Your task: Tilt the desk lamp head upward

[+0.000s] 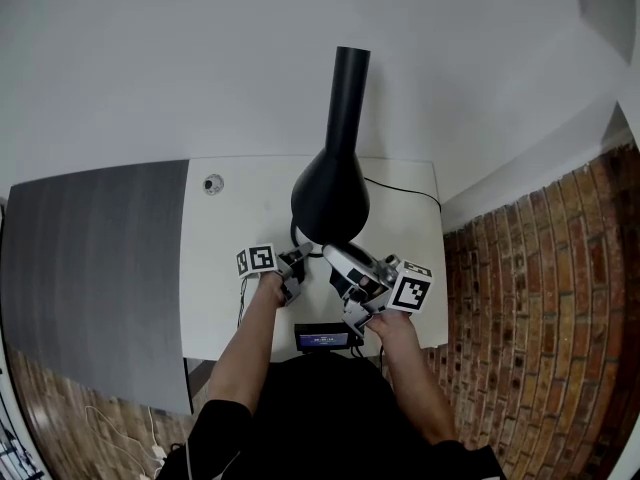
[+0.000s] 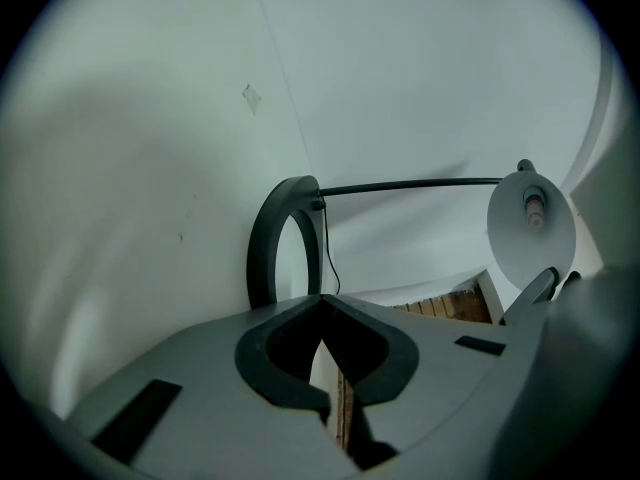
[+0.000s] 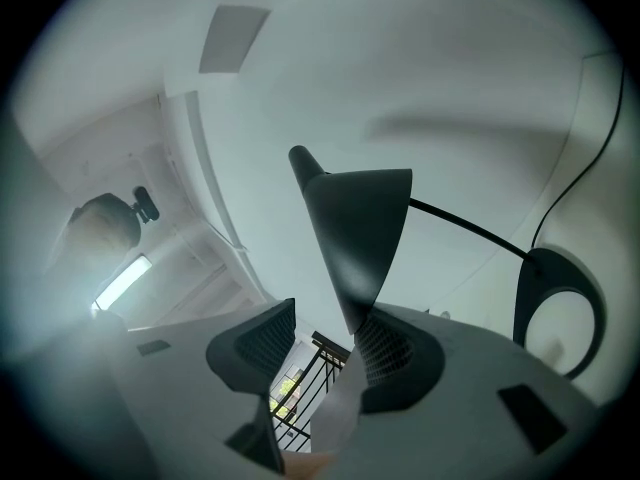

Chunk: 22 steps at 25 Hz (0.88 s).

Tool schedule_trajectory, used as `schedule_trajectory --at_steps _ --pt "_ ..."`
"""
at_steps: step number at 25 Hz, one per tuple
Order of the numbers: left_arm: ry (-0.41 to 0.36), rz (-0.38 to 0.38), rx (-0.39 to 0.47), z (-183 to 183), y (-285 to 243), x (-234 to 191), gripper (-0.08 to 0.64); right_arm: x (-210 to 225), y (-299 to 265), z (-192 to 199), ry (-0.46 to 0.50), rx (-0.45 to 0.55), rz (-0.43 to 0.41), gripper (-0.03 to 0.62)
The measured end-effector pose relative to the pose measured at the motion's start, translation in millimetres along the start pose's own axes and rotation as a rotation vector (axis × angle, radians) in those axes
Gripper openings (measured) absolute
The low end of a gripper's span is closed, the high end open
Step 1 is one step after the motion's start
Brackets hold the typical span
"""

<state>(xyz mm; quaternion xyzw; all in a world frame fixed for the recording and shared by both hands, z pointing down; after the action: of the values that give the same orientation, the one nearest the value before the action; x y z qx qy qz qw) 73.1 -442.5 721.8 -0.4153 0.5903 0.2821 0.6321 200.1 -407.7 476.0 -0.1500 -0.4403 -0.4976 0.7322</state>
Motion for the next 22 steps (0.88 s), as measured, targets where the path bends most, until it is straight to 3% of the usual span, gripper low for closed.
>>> schedule_trajectory --at_steps 15,22 --pt "-0.012 -0.011 0.004 0 1 2 0.011 -34 5 -2 0.015 0.032 -0.078 0.189" --pt "0.010 -0.034 0.001 1 0 0 0.012 -41 22 -18 0.027 0.111 -0.065 0.186"
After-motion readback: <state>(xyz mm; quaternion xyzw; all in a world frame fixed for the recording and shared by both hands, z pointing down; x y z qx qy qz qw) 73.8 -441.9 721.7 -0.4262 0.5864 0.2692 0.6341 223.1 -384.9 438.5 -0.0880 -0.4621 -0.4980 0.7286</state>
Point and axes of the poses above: the fingertips, and each gripper's own axes: y backward along the fingers, x to its right, z out of its underside, the point moved 7 cm from there along y, backward along the fingers, and after that the axes turned 7 degrees about y, right-handed, at the moved point
